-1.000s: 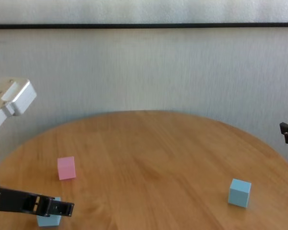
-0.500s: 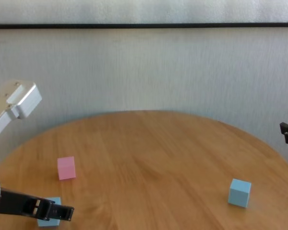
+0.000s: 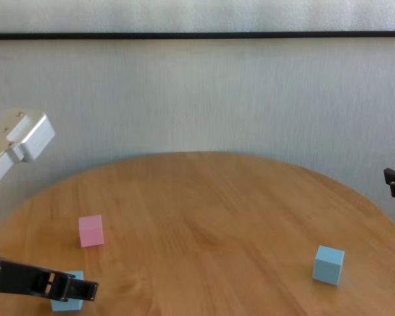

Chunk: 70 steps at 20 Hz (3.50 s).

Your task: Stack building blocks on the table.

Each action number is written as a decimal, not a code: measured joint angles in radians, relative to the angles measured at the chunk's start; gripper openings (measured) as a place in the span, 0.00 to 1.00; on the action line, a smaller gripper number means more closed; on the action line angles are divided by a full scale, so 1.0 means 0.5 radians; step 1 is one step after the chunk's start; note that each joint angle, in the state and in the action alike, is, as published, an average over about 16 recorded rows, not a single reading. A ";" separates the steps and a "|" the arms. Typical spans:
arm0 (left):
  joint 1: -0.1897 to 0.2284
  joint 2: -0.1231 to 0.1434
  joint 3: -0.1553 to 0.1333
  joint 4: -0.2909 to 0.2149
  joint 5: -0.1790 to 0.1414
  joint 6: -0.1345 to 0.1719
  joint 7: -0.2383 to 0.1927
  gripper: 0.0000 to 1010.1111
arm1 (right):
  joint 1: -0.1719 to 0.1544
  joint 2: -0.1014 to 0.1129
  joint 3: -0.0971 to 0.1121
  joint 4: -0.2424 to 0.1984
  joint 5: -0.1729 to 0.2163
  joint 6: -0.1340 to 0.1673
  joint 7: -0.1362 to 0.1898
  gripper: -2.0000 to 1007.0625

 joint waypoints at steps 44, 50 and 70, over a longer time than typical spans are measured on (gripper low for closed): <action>-0.242 0.250 0.233 -0.008 0.266 -0.371 -0.486 0.39 | 0.000 0.000 0.000 0.000 0.000 0.000 0.000 0.99; -0.360 0.211 0.337 0.066 0.304 -0.414 -0.648 0.39 | 0.000 0.000 0.000 0.000 0.000 0.000 0.000 0.99; -0.620 0.043 0.531 0.463 0.459 -0.522 -0.922 0.39 | 0.000 0.000 0.000 0.000 0.000 0.000 0.000 0.99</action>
